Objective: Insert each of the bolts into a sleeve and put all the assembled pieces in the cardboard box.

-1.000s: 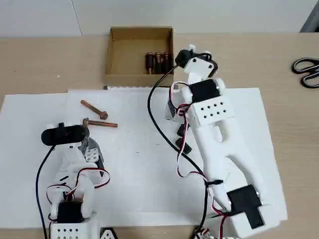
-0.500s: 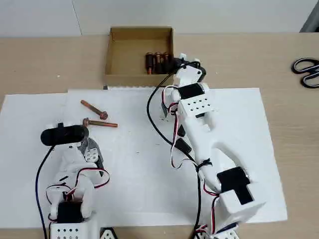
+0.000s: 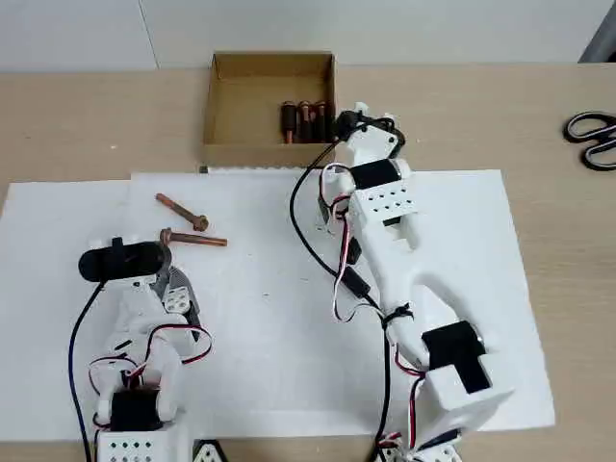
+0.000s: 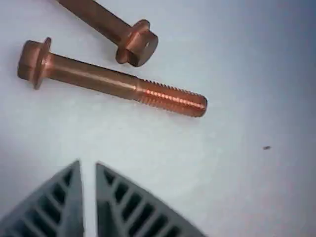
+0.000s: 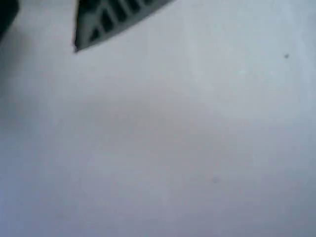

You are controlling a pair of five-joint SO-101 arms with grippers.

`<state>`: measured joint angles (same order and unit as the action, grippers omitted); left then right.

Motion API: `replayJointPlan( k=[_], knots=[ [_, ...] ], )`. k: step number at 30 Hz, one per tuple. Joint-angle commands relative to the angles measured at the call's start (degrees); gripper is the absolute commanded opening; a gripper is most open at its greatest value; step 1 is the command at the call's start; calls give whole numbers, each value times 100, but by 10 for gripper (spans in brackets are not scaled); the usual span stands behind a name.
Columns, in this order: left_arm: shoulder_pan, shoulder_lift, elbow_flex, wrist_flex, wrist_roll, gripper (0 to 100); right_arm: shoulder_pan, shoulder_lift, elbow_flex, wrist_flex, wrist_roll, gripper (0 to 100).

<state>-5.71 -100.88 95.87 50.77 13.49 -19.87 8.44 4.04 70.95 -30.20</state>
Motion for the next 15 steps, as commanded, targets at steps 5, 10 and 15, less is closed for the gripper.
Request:
replayJointPlan(
  k=[5,10,15],
  knots=[
    [-18,-53,-22,-123,9,6,145,-22,-9,-92,-53,158],
    [-18,-53,-22,-123,9,6,13,-22,290,-418,-53,158],
    [-18,-53,-22,-123,9,6,31,-22,703,-716,-53,158]
  ],
)
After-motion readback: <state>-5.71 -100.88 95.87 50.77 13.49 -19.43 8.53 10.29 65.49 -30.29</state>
